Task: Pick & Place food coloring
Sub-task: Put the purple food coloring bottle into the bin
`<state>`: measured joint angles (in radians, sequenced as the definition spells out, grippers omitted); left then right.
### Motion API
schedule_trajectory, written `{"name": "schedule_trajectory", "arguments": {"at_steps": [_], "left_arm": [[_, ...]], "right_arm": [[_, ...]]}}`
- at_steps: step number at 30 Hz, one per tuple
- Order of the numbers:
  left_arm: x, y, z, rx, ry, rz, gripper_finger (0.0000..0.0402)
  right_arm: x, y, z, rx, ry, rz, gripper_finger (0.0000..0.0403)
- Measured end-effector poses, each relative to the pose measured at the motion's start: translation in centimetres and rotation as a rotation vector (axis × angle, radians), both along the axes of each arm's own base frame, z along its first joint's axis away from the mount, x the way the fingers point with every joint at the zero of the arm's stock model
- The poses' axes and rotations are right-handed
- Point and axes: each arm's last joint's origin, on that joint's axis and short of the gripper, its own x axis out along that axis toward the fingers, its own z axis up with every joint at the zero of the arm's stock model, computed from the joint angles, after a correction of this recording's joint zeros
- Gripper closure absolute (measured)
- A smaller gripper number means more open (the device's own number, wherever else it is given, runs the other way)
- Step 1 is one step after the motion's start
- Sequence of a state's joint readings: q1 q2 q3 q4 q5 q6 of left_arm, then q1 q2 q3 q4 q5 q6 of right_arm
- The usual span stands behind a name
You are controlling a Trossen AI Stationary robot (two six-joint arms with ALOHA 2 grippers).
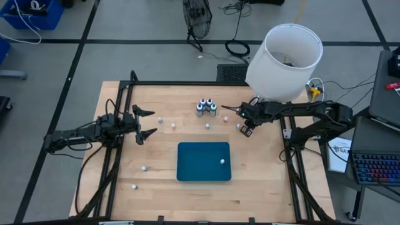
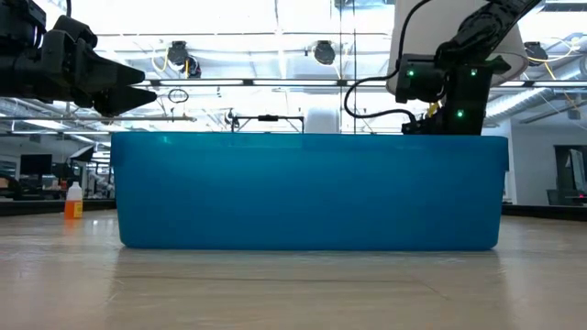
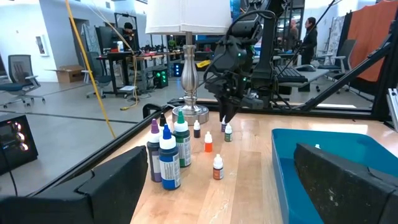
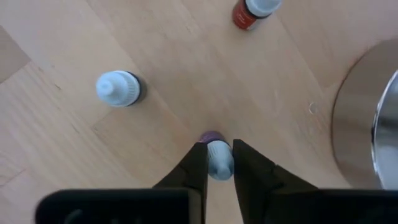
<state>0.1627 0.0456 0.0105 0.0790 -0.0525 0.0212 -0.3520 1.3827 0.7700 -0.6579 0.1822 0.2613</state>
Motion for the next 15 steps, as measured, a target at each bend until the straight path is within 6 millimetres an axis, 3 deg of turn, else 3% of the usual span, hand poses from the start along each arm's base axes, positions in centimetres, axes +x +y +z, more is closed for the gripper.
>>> {"name": "schedule_trajectory", "arguments": {"at_steps": [6, 15], "left_arm": [[0.0, 0.0, 0.0, 0.0, 0.0, 0.0, 0.0002], [0.0, 0.0, 0.0, 0.0, 0.0, 0.0, 0.0002]], "right_arm": [[0.1, 0.7, 0.1, 0.0, 0.006, 0.045, 0.0365], [0.0, 4.1, 2.2, 0.0, -0.102, 0.1, 0.0365]]}}
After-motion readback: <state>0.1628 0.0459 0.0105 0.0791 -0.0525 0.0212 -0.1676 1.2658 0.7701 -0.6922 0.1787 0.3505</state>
